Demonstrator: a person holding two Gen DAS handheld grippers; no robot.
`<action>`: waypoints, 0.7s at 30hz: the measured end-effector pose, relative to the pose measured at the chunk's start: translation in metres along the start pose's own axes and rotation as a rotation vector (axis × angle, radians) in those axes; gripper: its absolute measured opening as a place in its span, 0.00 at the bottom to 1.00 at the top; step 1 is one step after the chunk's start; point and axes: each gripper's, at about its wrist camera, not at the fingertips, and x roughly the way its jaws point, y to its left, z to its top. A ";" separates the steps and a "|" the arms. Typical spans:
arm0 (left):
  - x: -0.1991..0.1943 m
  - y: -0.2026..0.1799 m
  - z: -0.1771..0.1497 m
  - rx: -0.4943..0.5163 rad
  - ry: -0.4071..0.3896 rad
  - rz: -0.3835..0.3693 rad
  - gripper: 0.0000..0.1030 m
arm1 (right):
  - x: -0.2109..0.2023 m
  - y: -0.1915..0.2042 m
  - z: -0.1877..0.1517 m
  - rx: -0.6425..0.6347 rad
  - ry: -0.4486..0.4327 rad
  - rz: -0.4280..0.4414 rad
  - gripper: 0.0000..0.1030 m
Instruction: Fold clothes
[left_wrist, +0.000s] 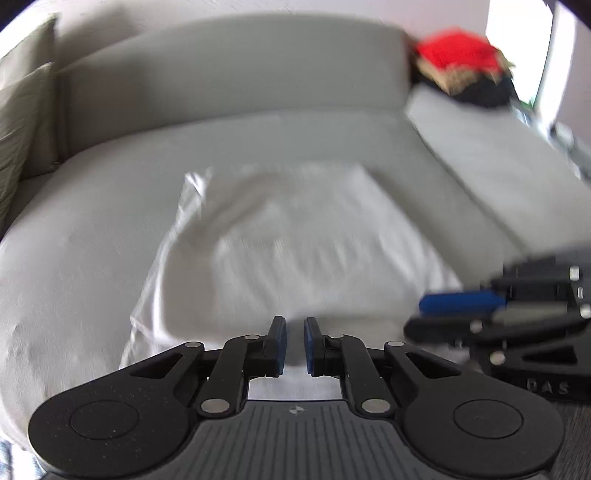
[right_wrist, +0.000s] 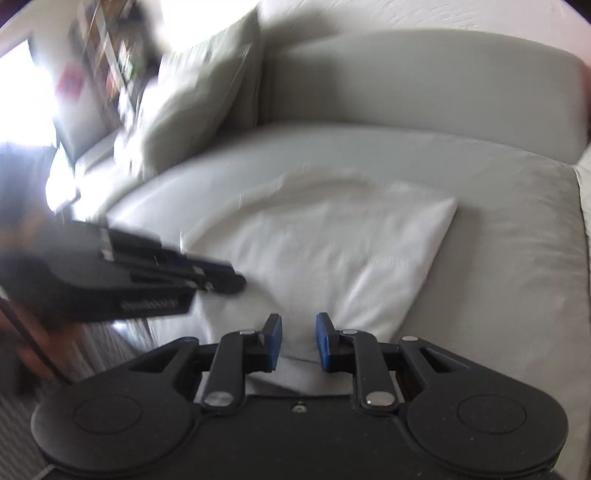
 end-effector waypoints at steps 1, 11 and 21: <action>-0.004 0.001 -0.004 -0.001 0.004 -0.004 0.09 | -0.006 0.003 -0.003 -0.025 0.003 -0.008 0.19; -0.048 0.039 -0.015 -0.226 -0.110 -0.102 0.18 | -0.065 -0.027 -0.013 0.125 -0.091 0.091 0.36; -0.023 0.121 0.026 -0.485 -0.202 -0.027 0.45 | -0.037 -0.109 -0.005 0.642 -0.167 0.107 0.62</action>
